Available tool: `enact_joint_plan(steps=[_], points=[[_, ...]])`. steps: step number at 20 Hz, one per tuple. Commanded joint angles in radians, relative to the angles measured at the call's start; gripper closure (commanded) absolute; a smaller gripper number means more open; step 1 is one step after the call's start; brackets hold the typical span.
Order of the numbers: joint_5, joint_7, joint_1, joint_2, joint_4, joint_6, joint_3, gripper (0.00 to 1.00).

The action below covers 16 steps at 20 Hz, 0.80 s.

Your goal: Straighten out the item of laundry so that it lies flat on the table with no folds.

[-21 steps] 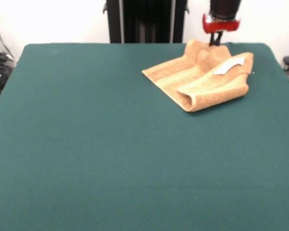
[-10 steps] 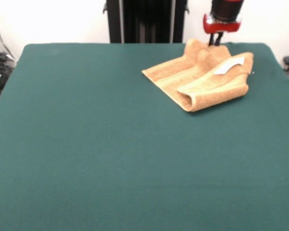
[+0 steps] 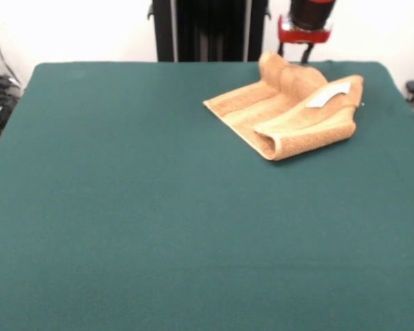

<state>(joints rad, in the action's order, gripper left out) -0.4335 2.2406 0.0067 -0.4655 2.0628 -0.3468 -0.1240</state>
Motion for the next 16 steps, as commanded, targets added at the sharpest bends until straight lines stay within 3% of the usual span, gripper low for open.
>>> enact_joint_plan(steps=[1, 4, 8, 13, 16], points=[[0.023, -0.170, -0.144, -0.209, 0.054, -0.245, -0.167, 0.00], [0.071, -0.161, -0.199, -0.340, 0.094, -0.285, -0.221, 0.00], [0.112, -0.174, -0.234, -0.443, 0.099, -0.409, -0.260, 0.00], [0.130, -0.162, -0.259, -0.478, 0.046, -0.486, -0.286, 0.00], [0.117, -0.131, -0.267, -0.478, 0.010, -0.437, -0.285, 0.00]])
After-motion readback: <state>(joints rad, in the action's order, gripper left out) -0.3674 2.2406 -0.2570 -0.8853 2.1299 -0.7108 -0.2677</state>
